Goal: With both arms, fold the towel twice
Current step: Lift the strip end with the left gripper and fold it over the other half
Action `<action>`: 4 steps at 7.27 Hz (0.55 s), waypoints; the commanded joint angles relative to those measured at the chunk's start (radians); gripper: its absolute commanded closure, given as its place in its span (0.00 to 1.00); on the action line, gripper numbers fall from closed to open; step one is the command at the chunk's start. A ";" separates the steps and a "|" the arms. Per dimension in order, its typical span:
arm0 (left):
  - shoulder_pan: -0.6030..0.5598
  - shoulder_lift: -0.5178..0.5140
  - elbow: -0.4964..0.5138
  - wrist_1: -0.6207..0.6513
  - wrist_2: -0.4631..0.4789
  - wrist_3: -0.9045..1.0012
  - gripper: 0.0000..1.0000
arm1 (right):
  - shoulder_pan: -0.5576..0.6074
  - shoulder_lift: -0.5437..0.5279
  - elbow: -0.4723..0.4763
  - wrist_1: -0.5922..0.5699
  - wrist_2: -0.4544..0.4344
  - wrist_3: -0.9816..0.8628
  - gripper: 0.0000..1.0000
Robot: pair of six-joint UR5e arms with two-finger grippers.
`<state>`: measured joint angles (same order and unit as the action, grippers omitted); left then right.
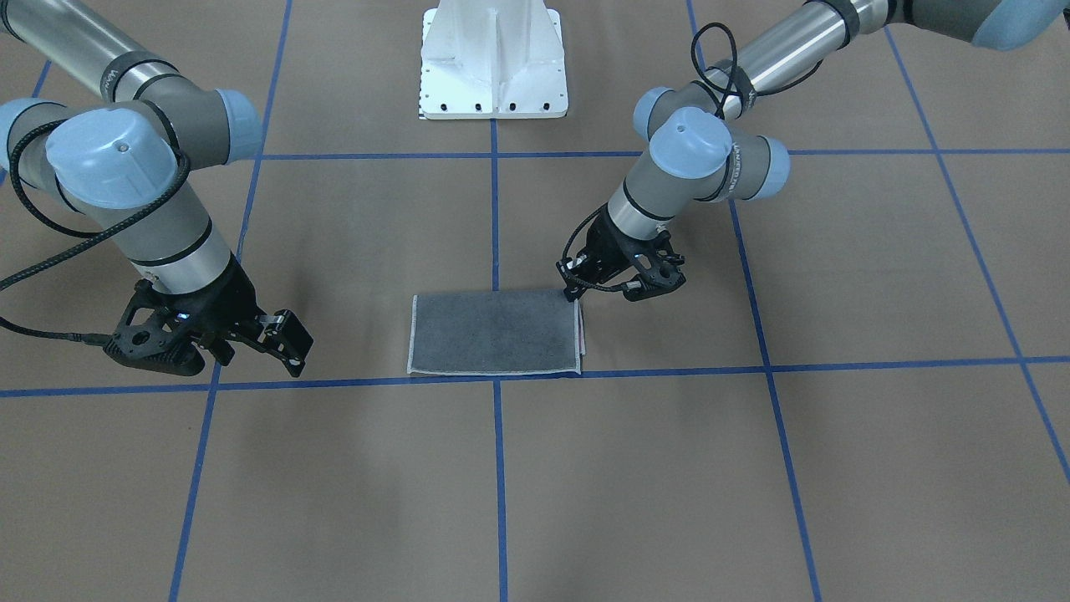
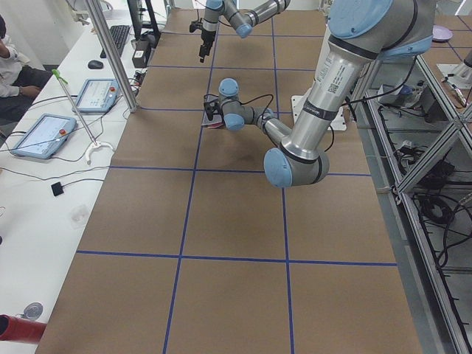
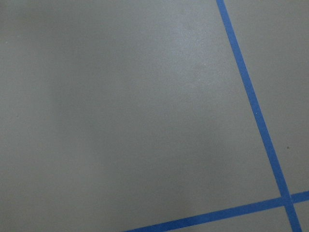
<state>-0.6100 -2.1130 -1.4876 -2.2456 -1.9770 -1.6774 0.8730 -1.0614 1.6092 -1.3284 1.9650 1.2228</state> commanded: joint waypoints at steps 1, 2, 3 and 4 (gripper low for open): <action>-0.020 0.091 -0.069 0.000 -0.013 0.080 1.00 | 0.001 -0.002 -0.002 0.000 0.000 -0.002 0.00; -0.036 0.125 -0.089 0.000 -0.014 0.094 1.00 | 0.001 -0.002 0.001 0.000 0.000 -0.002 0.00; -0.045 0.140 -0.098 0.000 -0.014 0.096 1.00 | 0.001 -0.002 0.008 -0.002 0.000 -0.002 0.00; -0.050 0.146 -0.103 0.000 -0.014 0.096 1.00 | 0.001 -0.008 0.014 -0.002 0.000 -0.002 0.00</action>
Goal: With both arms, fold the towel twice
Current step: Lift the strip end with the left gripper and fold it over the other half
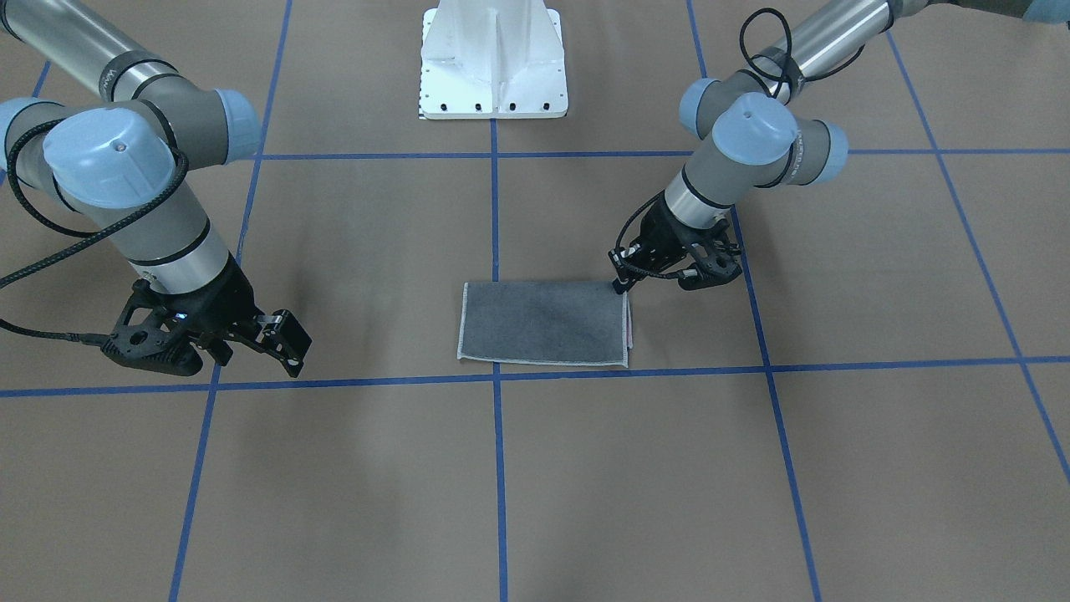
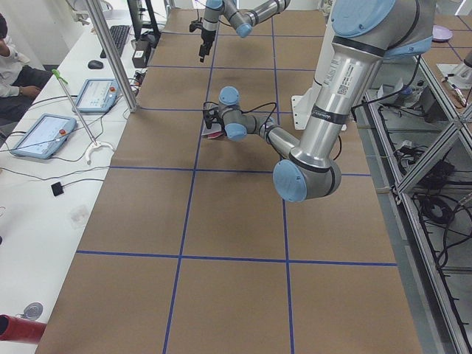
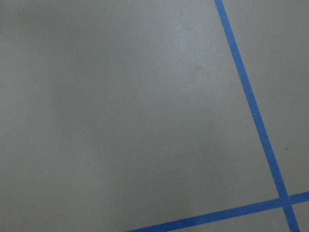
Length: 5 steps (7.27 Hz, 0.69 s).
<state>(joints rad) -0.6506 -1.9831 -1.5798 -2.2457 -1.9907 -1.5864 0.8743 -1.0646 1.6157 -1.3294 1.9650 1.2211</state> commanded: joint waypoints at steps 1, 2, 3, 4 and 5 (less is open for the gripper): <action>-0.009 0.017 -0.012 0.000 0.000 0.005 1.00 | 0.000 -0.009 0.007 -0.001 0.000 0.000 0.00; -0.007 0.012 -0.018 0.000 0.000 0.005 1.00 | 0.000 -0.017 0.007 0.001 0.002 -0.006 0.00; 0.002 0.004 -0.023 0.003 0.009 0.005 1.00 | 0.000 -0.017 0.007 0.001 0.002 -0.006 0.00; 0.003 -0.029 -0.023 0.005 0.015 0.003 1.00 | 0.000 -0.017 0.007 0.001 0.002 -0.006 0.00; 0.008 -0.049 -0.020 0.009 0.016 0.003 1.00 | 0.000 -0.017 0.007 0.001 0.003 -0.006 0.00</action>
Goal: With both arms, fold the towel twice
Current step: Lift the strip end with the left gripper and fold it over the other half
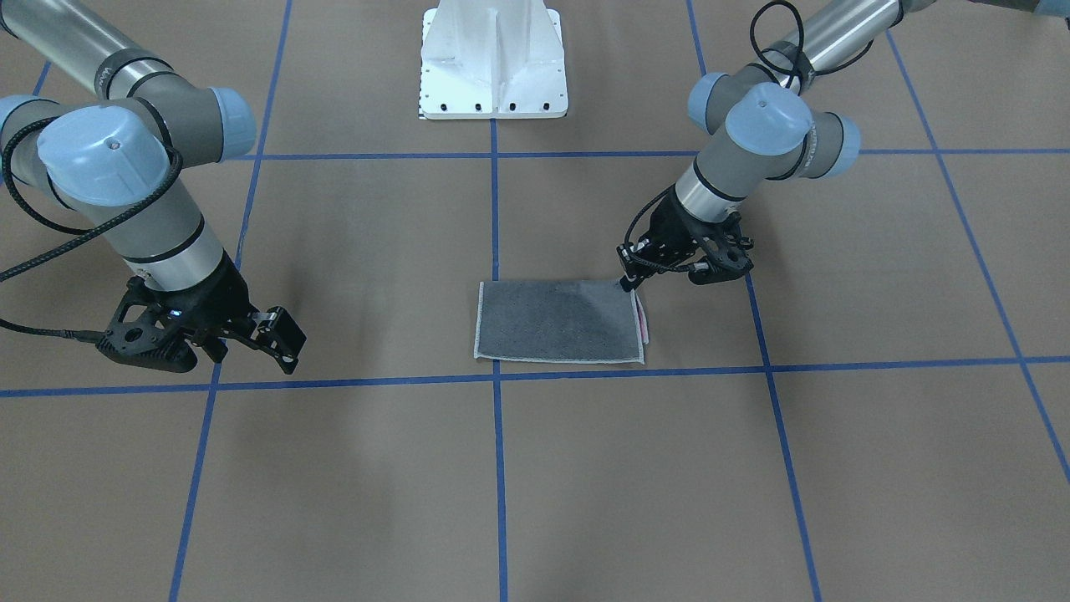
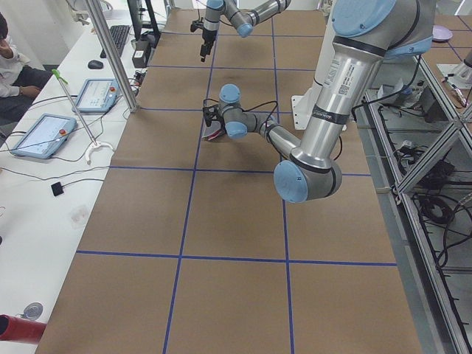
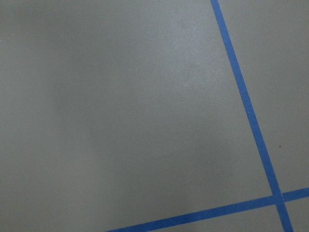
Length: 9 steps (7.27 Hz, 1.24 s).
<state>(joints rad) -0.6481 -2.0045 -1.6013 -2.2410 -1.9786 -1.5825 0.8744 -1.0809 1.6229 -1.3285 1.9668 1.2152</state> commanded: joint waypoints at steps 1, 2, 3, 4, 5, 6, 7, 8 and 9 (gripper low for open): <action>0.011 -0.060 0.006 0.006 0.003 -0.001 1.00 | 0.000 -0.002 0.002 0.000 0.001 0.000 0.00; 0.019 -0.083 0.012 0.018 0.004 -0.002 1.00 | 0.000 -0.002 0.003 -0.001 0.001 0.000 0.00; 0.025 -0.103 0.014 0.030 0.006 -0.002 1.00 | 0.000 -0.002 0.002 0.000 0.000 0.000 0.00; 0.039 -0.126 0.021 0.034 0.029 -0.002 1.00 | 0.000 -0.002 0.002 -0.001 0.000 0.000 0.00; 0.065 -0.161 0.032 0.062 0.065 -0.002 1.00 | 0.000 -0.004 0.002 -0.001 0.000 0.000 0.00; 0.085 -0.192 0.038 0.086 0.079 -0.002 1.00 | 0.000 -0.004 0.000 -0.001 0.000 0.000 0.00; 0.099 -0.213 0.038 0.099 0.087 -0.002 1.00 | 0.002 -0.005 0.002 -0.001 0.000 0.000 0.00; 0.108 -0.244 0.059 0.106 0.101 -0.002 1.00 | 0.002 -0.005 0.002 -0.001 0.001 0.001 0.00; 0.111 -0.279 0.095 0.106 0.101 -0.002 1.00 | 0.002 -0.005 0.002 -0.001 0.001 0.003 0.00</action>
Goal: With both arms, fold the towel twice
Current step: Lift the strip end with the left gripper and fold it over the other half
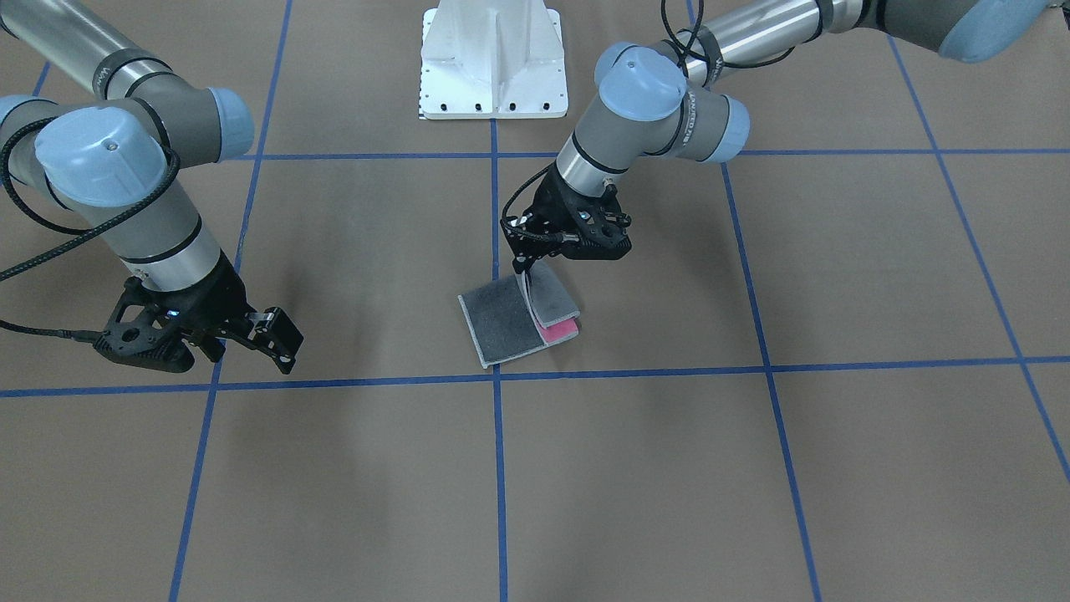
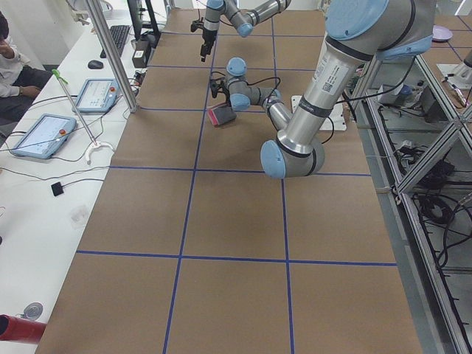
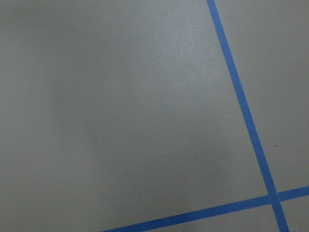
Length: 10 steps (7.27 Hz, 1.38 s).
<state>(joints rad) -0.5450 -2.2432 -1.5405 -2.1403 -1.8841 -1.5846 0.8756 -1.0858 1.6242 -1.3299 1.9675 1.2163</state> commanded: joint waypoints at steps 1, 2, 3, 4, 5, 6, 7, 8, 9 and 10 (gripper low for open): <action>0.008 -0.068 0.063 0.005 0.010 0.000 1.00 | 0.000 0.000 0.000 0.000 0.001 0.003 0.00; 0.010 -0.078 0.077 0.005 0.032 0.000 1.00 | 0.000 0.000 0.000 0.000 0.001 0.003 0.00; 0.013 -0.093 0.098 0.005 0.037 0.000 1.00 | 0.000 0.000 0.000 0.000 0.001 0.003 0.00; 0.013 -0.111 0.118 0.005 0.037 -0.002 1.00 | 0.000 0.000 0.002 0.000 0.001 0.005 0.00; 0.013 -0.125 0.134 0.005 0.037 -0.002 1.00 | 0.000 0.000 0.002 0.000 0.001 0.005 0.00; 0.014 -0.128 0.141 0.005 0.037 -0.002 1.00 | 0.000 0.000 0.002 0.000 0.001 0.005 0.00; 0.016 -0.134 0.146 0.005 0.048 -0.002 1.00 | 0.000 0.000 0.002 0.000 0.001 0.005 0.00; 0.016 -0.163 0.170 0.005 0.051 -0.002 1.00 | 0.000 0.000 0.002 0.000 0.001 0.005 0.00; 0.016 -0.186 0.203 0.005 0.053 -0.002 1.00 | 0.000 0.000 0.000 0.000 0.001 0.005 0.00; 0.017 -0.190 0.210 0.005 0.053 -0.002 1.00 | 0.000 0.000 0.000 0.000 0.001 0.005 0.00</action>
<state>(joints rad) -0.5288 -2.4196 -1.3492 -2.1353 -1.8329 -1.5861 0.8759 -1.0861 1.6252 -1.3299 1.9681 1.2210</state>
